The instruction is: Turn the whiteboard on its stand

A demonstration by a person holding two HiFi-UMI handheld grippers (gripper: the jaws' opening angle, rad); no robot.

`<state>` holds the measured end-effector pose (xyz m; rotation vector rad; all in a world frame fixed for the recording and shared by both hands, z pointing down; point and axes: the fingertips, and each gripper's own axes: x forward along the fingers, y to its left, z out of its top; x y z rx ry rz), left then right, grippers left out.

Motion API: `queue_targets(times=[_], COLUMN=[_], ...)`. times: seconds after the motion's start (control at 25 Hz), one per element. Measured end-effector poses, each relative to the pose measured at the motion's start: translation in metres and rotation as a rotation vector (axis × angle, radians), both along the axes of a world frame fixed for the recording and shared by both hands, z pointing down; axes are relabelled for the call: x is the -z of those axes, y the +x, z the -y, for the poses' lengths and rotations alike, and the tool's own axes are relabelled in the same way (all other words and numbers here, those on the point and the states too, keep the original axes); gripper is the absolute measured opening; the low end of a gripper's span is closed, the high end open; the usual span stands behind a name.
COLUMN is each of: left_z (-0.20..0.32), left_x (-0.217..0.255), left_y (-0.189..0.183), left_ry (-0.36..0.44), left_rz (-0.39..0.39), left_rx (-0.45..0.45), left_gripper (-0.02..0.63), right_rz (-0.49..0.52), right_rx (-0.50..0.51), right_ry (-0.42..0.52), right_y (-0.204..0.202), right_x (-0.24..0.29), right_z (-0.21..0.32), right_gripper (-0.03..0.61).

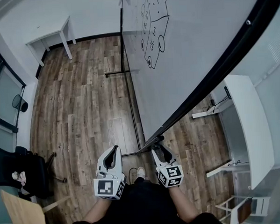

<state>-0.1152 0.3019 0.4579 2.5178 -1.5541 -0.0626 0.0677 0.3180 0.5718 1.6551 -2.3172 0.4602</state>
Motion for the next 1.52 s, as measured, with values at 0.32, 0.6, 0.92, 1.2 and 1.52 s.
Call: queue_targets(times=[0.32, 0.6, 0.92, 1.2, 1.52], left_z=[-0.004, -0.007, -0.01, -0.01, -0.01], left_x=[-0.001, -0.006, -0.007, -0.007, -0.008], left_y=[-0.003, 0.003, 0.009, 0.006, 0.007], left_ry=[-0.002, -0.015, -0.017, -0.014, -0.017], left_rz=[0.001, 0.005, 0.0, -0.003, -0.006], left_rx=[-0.012, -0.041, -0.063, -0.056, -0.053], left_gripper=[0.018, 0.018, 0.018, 0.018, 0.018], right_rz=[0.077, 0.118, 0.096, 0.087, 0.102], right_rx=[-0.043, -0.069, -0.072, -0.073, -0.07], right_ry=[0.127, 0.187, 0.189, 0.19, 0.194], right_y=[-0.009, -0.015, -0.016, -0.017, -0.017], right_x=[0.058, 0.088, 0.09, 0.09, 0.09], right_z=[-0.019, -0.026, -0.033, -0.033, -0.031], right_gripper=[0.077, 0.034, 0.015, 0.012, 0.014])
